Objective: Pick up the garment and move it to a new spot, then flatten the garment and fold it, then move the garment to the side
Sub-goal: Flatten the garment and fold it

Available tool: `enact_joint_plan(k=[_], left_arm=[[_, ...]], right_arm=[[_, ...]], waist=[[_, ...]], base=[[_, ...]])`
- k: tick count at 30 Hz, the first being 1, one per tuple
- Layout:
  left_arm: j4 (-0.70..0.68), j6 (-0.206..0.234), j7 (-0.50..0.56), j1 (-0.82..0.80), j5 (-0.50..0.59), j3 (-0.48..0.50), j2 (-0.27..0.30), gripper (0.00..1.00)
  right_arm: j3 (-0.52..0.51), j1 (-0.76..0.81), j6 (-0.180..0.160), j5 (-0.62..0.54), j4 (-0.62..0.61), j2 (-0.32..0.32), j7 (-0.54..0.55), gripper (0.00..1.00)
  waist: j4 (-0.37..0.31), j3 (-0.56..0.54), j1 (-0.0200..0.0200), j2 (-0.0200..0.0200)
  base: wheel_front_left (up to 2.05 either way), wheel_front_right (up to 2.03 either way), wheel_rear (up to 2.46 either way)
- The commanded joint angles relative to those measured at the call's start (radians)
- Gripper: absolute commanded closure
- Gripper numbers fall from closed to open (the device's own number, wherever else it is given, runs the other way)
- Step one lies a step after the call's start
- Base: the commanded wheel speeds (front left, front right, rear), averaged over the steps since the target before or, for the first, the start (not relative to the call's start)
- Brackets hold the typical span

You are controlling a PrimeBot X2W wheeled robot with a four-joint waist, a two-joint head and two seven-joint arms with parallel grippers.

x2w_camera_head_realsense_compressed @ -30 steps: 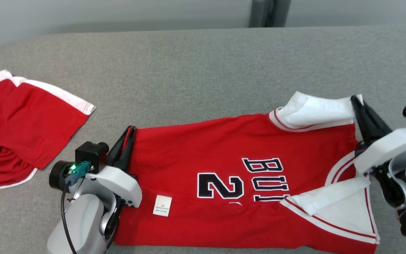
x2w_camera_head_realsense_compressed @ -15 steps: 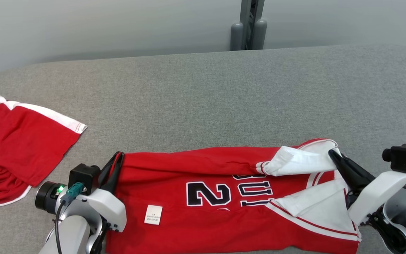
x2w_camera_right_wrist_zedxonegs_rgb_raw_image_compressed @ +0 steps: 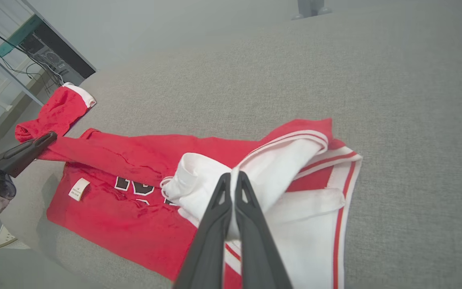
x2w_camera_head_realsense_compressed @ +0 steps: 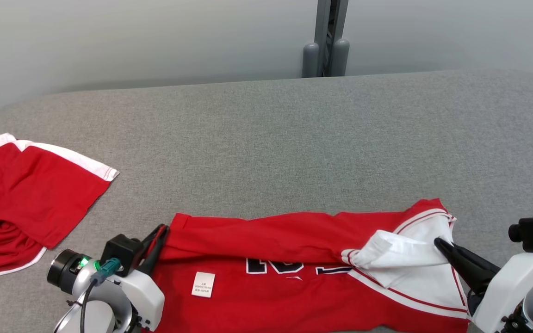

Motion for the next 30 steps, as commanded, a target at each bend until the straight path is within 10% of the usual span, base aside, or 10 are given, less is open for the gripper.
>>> enact_joint_plan(k=[1, 8, 10, 12, 13, 21, 30], left_arm=[[-0.014, -0.007, 0.012, 0.019, 0.004, -0.009, 0.009, 1.00], [-0.066, -0.020, 0.057, 0.059, 0.012, -0.050, 0.037, 1.00], [-0.080, -0.027, 0.070, 0.072, 0.005, -0.059, 0.044, 1.00], [-0.092, -0.029, 0.083, 0.084, 0.002, -0.068, 0.053, 0.45], [-0.099, -0.032, 0.093, 0.093, -0.004, -0.073, 0.055, 0.00], [-0.165, 0.011, 0.132, 0.143, -0.037, -0.053, 0.064, 0.00], [-0.269, 0.098, 0.015, 0.154, -0.136, 0.062, -0.007, 0.00]], right_arm=[[-0.019, 0.019, 0.000, -0.014, -0.021, 0.005, 0.026, 1.00], [-0.071, 0.067, 0.000, -0.046, -0.061, 0.043, 0.109, 1.00], [-0.094, 0.086, 0.000, -0.044, -0.055, 0.068, 0.142, 0.00], [-0.107, 0.107, 0.000, -0.055, -0.058, 0.079, 0.188, 0.00], [-0.114, 0.118, 0.000, -0.061, -0.062, 0.084, 0.212, 0.00], [-0.187, 0.164, 0.000, -0.129, -0.107, 0.118, 0.309, 0.00], [-0.201, 0.088, 0.000, -0.208, -0.126, 0.164, 0.051, 0.00]], waist=[[0.001, -0.004, -0.0001, 0.0000], [0.005, -0.007, -0.0001, 0.0000], [0.007, -0.007, -0.0001, 0.0000], [0.009, -0.009, -0.0001, 0.0000], [0.009, -0.011, -0.0001, 0.0000], [0.010, -0.029, -0.0001, 0.0000], [0.014, -0.038, -0.0001, 0.0000]], base=[[0.00, 0.00, 0.00], [0.00, 0.00, 0.00], [0.00, 0.00, 0.00], [0.00, 0.00, 0.00], [0.00, 0.00, 0.00], [0.00, 0.00, 0.00], [0.00, 0.00, 0.00]])
